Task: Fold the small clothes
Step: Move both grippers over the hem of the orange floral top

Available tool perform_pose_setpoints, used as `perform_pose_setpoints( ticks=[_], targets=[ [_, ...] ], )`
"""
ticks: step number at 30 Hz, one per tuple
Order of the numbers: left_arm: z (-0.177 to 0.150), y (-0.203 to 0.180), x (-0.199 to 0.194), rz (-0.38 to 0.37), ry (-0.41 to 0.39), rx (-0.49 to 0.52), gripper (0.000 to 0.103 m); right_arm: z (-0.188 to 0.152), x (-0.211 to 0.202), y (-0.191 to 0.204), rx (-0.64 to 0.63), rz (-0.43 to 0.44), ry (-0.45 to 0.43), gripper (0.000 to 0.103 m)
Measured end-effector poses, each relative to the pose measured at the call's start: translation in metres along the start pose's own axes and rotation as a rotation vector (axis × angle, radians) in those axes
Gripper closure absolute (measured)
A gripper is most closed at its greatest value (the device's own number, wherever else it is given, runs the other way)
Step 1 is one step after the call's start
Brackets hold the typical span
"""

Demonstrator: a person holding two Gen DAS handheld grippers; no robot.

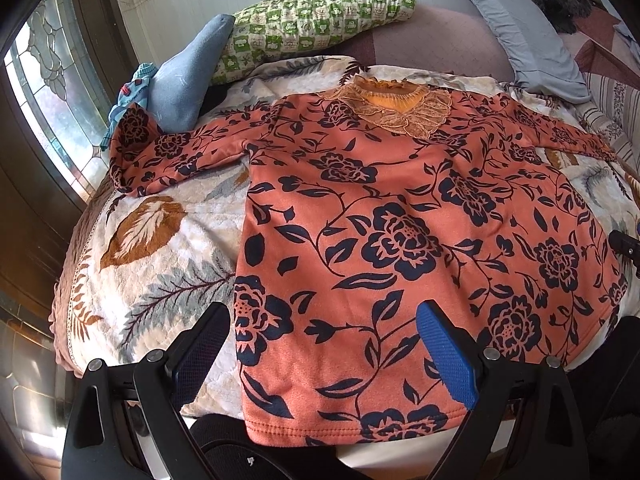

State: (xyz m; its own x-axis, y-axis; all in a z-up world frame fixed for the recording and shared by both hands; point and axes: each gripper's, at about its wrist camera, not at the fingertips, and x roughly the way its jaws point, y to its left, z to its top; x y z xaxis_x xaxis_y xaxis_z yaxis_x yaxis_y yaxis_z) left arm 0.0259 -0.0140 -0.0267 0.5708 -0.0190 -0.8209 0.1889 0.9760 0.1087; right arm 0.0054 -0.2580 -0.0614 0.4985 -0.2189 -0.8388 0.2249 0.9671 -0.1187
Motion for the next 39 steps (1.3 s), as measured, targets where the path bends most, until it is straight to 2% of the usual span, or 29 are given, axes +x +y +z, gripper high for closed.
perform_pose_setpoints(
  ticks=[39],
  targets=[
    [0.010,0.001,0.010,-0.003,0.031,-0.006,0.009,0.002,0.011,-0.005,0.003,0.001,0.005,0.000]
  ],
)
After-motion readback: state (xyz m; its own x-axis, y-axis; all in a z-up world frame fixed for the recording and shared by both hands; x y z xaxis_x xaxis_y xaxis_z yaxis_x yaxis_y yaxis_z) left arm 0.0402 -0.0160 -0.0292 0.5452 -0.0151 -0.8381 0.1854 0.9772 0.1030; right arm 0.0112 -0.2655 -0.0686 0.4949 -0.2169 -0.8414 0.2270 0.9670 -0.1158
